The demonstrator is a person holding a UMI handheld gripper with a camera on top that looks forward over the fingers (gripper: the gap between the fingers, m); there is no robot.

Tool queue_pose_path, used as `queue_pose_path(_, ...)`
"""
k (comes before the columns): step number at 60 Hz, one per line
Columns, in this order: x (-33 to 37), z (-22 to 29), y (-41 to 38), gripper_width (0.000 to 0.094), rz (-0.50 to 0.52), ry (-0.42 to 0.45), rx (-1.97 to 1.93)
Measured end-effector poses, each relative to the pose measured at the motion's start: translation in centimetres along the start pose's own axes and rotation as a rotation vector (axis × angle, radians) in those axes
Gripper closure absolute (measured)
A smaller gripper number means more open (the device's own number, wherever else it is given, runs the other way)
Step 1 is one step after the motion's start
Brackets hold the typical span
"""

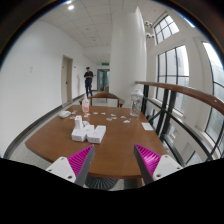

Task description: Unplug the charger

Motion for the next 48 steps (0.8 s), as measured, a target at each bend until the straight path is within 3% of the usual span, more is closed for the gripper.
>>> queue_pose_path(18, -6.8, 2.2, -11.8, 0.0115, 0.201, -0.052, 0.012)
queue_pose_path(35, -17.3, 5.1, -21.5, 0.0143, 0.185, -0.028, 0.083)
queue_pose_path(36, -17.9, 5.1, -21.9, 0.0186, 0.181, -0.032, 0.089)
queue_pose_path(37, -18.4, 5.1, -22.3, 0.0334, 0.180, -0.034, 0.097)
queue_pose_path(42, -20.3, 4.5, -22.9, 0.0760, 0.147, -0.044, 0.156)
queue_pose_path(48, -20.1, 4.5, -23.2, 0.0813, 0.130, 0.000, 0.176)
Point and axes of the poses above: the point between the fingertips, and its own axes, seen from behind it with the camera up: y to the right, z up, x backward, against the way the camera looks, the point moved 9 cm from there along x, backward, against the way the camera looks, and after that the axes turned 15 degrees about -z, right-handed, at the moved point
